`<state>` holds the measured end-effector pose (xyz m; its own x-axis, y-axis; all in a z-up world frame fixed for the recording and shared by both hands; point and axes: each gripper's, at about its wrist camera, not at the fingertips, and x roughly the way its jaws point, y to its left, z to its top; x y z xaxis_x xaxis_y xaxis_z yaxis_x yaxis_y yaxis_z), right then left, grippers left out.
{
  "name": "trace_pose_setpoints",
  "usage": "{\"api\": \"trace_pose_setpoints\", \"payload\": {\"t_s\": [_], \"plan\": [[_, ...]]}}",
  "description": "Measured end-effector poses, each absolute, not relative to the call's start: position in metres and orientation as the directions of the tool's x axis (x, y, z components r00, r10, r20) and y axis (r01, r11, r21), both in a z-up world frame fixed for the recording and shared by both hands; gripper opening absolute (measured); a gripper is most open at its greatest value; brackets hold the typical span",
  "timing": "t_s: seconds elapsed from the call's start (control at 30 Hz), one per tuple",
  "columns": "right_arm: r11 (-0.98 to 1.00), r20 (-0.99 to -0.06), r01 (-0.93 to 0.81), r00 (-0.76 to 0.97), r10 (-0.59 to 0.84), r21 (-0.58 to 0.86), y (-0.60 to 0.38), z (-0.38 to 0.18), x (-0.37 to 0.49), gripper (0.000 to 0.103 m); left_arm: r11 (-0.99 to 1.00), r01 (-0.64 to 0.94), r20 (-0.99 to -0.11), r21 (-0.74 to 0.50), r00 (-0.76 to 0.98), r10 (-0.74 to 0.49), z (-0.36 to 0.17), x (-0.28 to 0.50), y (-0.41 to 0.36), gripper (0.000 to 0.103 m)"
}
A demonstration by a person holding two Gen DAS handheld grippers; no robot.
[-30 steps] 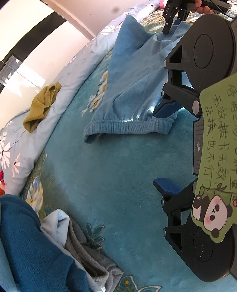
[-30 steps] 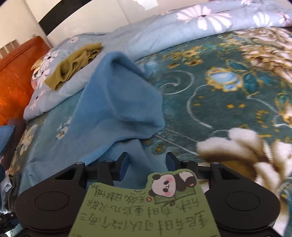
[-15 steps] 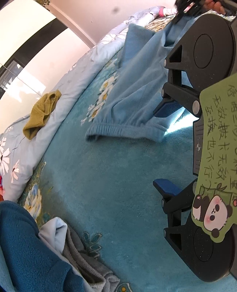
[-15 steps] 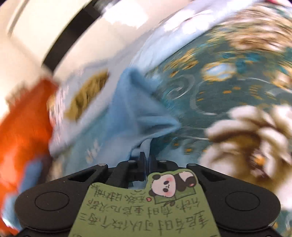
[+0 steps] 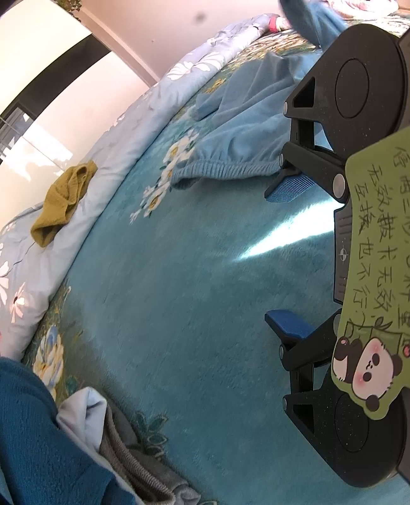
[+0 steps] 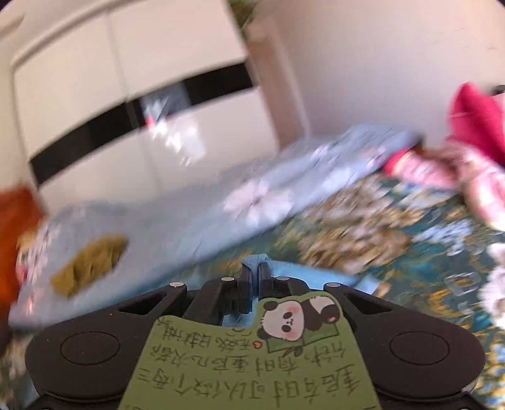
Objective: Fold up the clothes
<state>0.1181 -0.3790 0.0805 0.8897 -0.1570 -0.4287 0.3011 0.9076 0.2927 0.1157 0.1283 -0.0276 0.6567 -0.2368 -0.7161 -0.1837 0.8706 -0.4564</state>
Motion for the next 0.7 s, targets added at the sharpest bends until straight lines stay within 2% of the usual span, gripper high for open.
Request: {"api": "trace_pose_setpoints", "payload": {"t_s": [0.13,0.2,0.27,0.33,0.37,0.43,0.5,0.7], "plan": [[0.948,-0.609,0.205,0.793,-0.015,0.243,-0.346,0.027,0.161,0.009,0.876,-0.164,-0.725,-0.453,0.64,-0.255,-0.029,0.114,0.118,0.074],[0.954,-0.648,0.185,0.761,0.013,0.236,-0.332,0.008,0.165,0.011,0.883,-0.146,-0.731,-0.446,0.629,-0.265,-0.03,0.115,0.11,0.077],[0.948,-0.659,0.178,0.751,0.043,0.265,-0.33,0.002,0.16,0.015,0.891,-0.121,-0.733,-0.437,0.622,-0.276,-0.031,0.117,0.101,0.077],[0.939,-0.633,0.158,0.77,0.077,0.307,-0.336,0.01,0.146,0.023,0.899,-0.089,-0.733,-0.428,0.617,-0.288,-0.032,0.12,0.091,0.077],[0.936,-0.613,0.149,0.785,0.083,0.318,-0.343,0.017,0.137,0.033,0.902,-0.075,-0.732,-0.425,0.615,-0.294,-0.032,0.123,0.086,0.077],[0.935,-0.574,0.145,0.815,0.073,0.325,-0.359,0.031,0.121,0.044,0.906,-0.047,-0.726,-0.421,0.616,-0.306,-0.033,0.129,0.074,0.077],[0.924,-0.564,0.192,0.825,0.03,0.33,-0.382,0.033,0.11,0.044,0.913,-0.013,-0.72,-0.408,0.619,-0.314,-0.035,0.137,0.062,0.077],[0.817,-0.639,0.424,0.764,-0.091,0.39,-0.458,0.003,0.099,0.047,0.948,0.032,-0.719,-0.317,0.644,-0.262,-0.042,0.152,0.03,0.074]]}}
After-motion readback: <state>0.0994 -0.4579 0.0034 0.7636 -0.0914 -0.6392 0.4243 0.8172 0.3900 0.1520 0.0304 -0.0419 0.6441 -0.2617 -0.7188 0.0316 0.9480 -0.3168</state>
